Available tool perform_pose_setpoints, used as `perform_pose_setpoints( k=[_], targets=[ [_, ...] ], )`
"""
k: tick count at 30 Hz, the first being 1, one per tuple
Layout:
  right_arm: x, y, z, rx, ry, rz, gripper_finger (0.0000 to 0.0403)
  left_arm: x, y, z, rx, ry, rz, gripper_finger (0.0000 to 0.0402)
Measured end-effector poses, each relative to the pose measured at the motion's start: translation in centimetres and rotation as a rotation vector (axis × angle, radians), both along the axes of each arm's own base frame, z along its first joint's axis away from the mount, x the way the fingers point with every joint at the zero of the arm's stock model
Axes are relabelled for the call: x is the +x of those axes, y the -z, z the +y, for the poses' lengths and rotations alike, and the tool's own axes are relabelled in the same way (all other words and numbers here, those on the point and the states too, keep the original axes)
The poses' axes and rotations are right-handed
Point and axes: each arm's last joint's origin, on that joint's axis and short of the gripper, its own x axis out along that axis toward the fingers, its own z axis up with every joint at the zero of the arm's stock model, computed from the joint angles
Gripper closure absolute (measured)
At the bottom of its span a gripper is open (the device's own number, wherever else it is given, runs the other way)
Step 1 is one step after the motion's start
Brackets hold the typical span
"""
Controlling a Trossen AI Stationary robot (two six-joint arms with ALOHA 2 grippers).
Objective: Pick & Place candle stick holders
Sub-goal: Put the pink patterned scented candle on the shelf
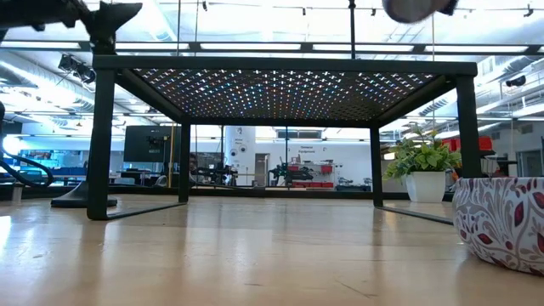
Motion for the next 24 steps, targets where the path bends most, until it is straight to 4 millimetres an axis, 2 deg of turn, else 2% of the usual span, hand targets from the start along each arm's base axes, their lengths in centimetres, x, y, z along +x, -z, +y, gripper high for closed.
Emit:
perform_pose_setpoints(
  k=[7,15,24],
  targets=[
    [2.8,-1.7,0.0,-0.041,-0.039,-0.029,0.0403,3.1,-1.6,-1.0,0.041,0.021,0.133,0.0149],
    [6.1,-3.4,0.2,-0.104,-0.107,-0.060,0.0403,6.4,-4.0,-2.1,0.073,0.072,0.198,0.0149],
    [7.6,-4.7,0.0,-0.130,-0.126,-0.093,0.0403,8.0,-5.7,-2.7,0.088,0.113,0.197,0.0149]
  ],
)
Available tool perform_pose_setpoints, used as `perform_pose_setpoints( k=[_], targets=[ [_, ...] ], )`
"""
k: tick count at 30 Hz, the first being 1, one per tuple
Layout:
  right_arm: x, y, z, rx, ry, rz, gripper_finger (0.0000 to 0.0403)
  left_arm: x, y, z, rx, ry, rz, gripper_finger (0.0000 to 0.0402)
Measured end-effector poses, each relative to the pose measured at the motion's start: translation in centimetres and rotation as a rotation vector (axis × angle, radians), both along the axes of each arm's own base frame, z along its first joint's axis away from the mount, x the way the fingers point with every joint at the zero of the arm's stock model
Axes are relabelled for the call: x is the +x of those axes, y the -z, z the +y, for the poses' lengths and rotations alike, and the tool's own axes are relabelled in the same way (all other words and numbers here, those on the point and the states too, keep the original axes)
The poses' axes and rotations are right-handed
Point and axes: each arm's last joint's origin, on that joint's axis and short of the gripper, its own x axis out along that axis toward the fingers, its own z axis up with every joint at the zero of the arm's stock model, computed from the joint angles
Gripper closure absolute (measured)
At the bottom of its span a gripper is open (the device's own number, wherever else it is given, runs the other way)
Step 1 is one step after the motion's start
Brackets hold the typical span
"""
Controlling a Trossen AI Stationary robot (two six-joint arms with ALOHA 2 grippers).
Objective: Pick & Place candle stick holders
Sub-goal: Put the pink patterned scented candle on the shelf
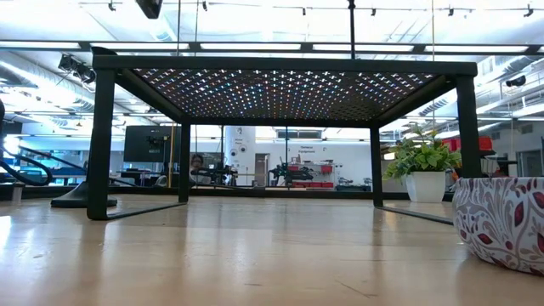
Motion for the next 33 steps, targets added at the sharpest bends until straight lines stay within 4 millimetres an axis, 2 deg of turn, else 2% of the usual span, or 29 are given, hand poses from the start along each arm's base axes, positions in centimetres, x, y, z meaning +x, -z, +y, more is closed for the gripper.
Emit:
perform_pose_setpoints(
  k=[9,15,22,33],
  targets=[
    [0.0,-0.2,0.2,0.007,-0.005,-0.009,0.0403,1.0,-0.1,-0.3,0.003,0.013,0.025,0.0149],
    [-0.7,-0.9,0.4,0.021,0.006,0.017,0.0403,1.0,-0.2,-0.4,-0.015,0.023,0.022,0.0149],
    [-1.5,-2.8,1.2,0.013,0.002,-0.035,0.0403,1.0,-0.3,-0.4,-0.022,0.034,0.016,0.0149],
    [-0.6,-3.6,0.2,0.005,0.003,-0.107,0.0403,1.6,-0.3,-0.6,-0.027,0.036,-0.010,0.0149]
  ],
)
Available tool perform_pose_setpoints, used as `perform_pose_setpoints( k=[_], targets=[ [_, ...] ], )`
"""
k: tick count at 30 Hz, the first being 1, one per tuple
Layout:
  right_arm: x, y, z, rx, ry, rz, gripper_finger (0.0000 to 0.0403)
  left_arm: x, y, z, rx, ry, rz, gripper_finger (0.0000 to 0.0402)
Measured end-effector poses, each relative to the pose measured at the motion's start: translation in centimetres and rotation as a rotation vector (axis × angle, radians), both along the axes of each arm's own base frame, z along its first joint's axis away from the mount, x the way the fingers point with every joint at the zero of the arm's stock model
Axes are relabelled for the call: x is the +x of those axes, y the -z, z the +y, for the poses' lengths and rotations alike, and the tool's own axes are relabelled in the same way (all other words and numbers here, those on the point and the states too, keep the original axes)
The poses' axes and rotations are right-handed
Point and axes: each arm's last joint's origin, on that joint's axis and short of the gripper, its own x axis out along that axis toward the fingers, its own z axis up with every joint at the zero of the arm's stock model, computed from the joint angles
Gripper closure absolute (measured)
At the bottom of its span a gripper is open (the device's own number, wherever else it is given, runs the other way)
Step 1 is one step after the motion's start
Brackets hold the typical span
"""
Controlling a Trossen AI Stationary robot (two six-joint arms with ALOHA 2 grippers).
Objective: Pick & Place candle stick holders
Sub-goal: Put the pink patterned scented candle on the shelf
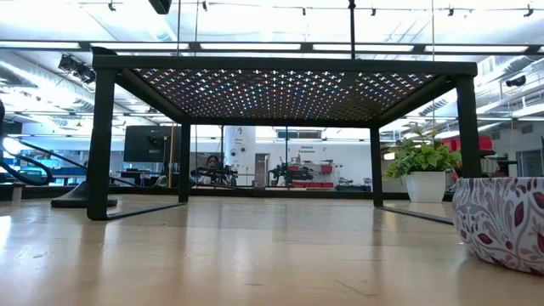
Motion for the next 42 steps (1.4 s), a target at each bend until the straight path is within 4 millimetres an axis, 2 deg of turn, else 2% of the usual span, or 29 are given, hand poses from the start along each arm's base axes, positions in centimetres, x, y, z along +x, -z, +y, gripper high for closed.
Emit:
perform_pose_setpoints(
  k=[13,21,30,42],
  targets=[
    [1.8,-0.2,-1.2,-0.043,-0.022,-0.079,0.0403,1.8,0.7,-0.5,0.004,-0.001,-0.019,0.0149],
    [4.2,1.7,-2.3,-0.040,-0.045,-0.025,0.0403,2.4,0.9,-0.6,-0.002,-0.002,-0.038,0.0149],
    [5.0,1.7,-3.3,-0.050,-0.035,-0.049,0.0403,2.9,1.2,-0.9,-0.008,0.040,-0.029,0.0149],
    [6.6,3.4,-3.2,-0.043,-0.075,-0.017,0.0403,4.6,2.2,-0.6,0.010,-0.028,0.015,0.0149]
  ],
)
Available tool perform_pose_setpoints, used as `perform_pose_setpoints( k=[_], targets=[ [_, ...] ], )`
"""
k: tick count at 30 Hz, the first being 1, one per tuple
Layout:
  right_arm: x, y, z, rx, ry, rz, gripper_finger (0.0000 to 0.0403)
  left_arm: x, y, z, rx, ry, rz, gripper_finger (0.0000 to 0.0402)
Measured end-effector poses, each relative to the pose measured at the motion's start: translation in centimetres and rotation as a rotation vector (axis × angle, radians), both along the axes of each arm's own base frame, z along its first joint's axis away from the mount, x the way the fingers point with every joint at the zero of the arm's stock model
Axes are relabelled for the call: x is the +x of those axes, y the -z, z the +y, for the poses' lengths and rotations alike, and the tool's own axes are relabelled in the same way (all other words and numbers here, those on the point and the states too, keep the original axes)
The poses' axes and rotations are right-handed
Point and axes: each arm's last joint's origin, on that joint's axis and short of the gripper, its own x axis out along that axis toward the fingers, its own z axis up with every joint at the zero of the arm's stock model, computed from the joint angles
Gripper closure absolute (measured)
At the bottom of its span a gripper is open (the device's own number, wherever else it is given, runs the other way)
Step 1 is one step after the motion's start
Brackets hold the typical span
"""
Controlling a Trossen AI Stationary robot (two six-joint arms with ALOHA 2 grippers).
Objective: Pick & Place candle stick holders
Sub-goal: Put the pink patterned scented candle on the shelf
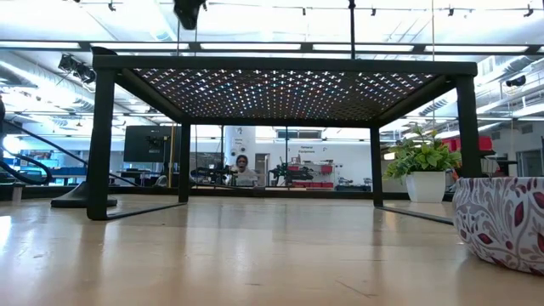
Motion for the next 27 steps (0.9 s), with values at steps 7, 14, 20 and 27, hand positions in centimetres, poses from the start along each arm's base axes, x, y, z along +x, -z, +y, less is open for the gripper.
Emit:
perform_pose_setpoints(
  k=[7,14,20,27],
  targets=[
    [0.2,0.4,0.0,-0.006,-0.015,0.020,0.0403,0.9,-0.8,-0.2,-0.001,0.043,-0.008,0.0149],
    [0.2,0.8,-0.1,-0.019,-0.031,0.056,0.0403,2.4,-0.6,-0.5,0.003,0.053,0.066,0.0149],
    [0.1,1.0,-0.1,-0.033,-0.030,0.073,0.0403,3.0,-0.4,-0.3,0.008,0.052,0.108,0.0149],
    [0.0,1.1,-0.2,-0.060,-0.014,0.085,0.0403,3.1,-0.3,0.0,-0.007,0.066,0.137,0.0127]
  ],
)
